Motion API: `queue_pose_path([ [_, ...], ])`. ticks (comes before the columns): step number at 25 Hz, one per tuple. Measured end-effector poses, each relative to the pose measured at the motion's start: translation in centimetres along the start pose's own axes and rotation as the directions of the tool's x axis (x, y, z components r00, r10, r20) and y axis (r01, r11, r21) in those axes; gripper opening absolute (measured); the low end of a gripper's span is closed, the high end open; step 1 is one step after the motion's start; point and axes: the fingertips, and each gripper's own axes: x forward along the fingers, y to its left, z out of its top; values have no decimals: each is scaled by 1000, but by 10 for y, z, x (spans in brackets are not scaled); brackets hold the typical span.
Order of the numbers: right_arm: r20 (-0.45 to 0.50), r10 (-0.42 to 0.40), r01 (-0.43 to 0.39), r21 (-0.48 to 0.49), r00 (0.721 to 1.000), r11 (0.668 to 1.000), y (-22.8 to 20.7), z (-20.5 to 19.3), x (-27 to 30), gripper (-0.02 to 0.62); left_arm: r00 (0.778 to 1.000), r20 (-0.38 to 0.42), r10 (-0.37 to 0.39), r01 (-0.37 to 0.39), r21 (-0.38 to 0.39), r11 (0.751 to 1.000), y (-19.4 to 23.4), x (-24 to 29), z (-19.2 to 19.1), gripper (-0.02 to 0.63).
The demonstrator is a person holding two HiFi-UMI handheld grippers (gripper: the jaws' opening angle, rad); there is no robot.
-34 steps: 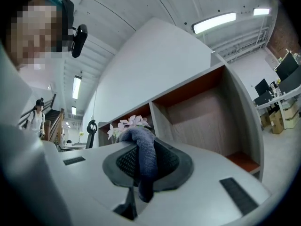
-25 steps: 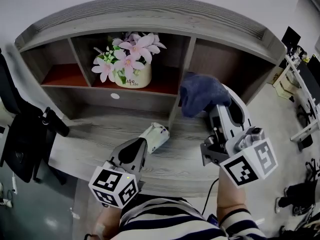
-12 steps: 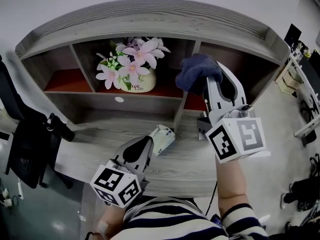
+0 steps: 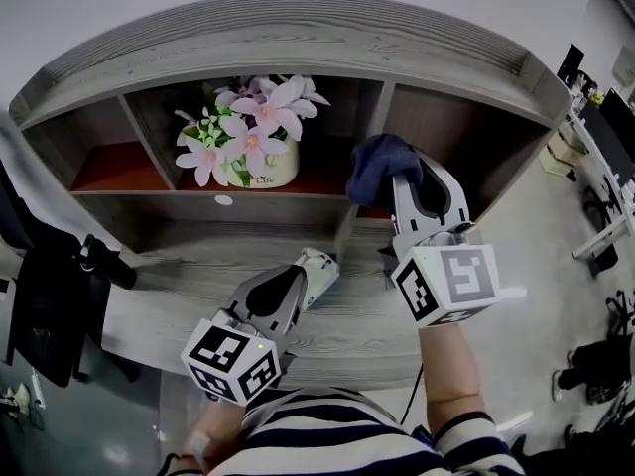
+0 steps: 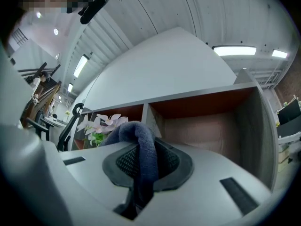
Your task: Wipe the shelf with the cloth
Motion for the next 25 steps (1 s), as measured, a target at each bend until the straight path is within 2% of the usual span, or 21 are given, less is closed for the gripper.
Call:
queue_pose_path([
  [16, -183, -18, 24, 28, 983, 999, 15, -85, -18, 54, 999, -52, -4, 3, -16, 1000, 9, 5, -21, 21],
  [25, -222, -34, 37, 8, 974, 999, 20, -108, -28, 54, 997, -73, 12, -15, -35, 999, 18, 3, -32, 21],
])
